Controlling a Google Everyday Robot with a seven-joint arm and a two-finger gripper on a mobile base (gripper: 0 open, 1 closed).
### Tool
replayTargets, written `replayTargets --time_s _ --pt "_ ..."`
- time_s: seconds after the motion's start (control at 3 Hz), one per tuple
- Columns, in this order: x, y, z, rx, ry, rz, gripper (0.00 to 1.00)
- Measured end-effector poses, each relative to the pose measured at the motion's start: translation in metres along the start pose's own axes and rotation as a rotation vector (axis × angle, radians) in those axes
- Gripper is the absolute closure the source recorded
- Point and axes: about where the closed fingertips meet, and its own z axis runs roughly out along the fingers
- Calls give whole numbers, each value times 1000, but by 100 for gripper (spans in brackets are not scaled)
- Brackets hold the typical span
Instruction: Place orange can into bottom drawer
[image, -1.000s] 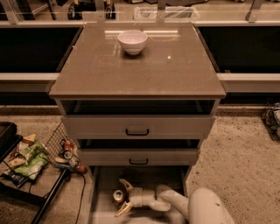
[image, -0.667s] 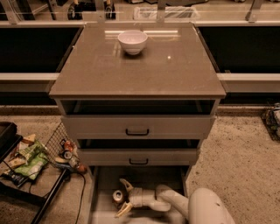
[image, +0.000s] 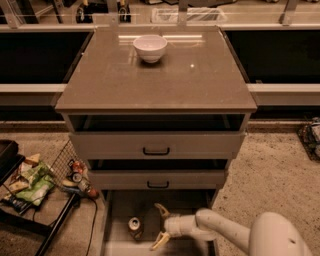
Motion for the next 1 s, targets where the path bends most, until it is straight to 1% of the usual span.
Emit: replayTargets --time_s 0.33,0.67,1.0 --pt "-6 -13 -65 68 200 -23 0" --pt "-47 -13 -126 143 383 -5 0" --pt "-86 -1 -152 186 483 55 0"
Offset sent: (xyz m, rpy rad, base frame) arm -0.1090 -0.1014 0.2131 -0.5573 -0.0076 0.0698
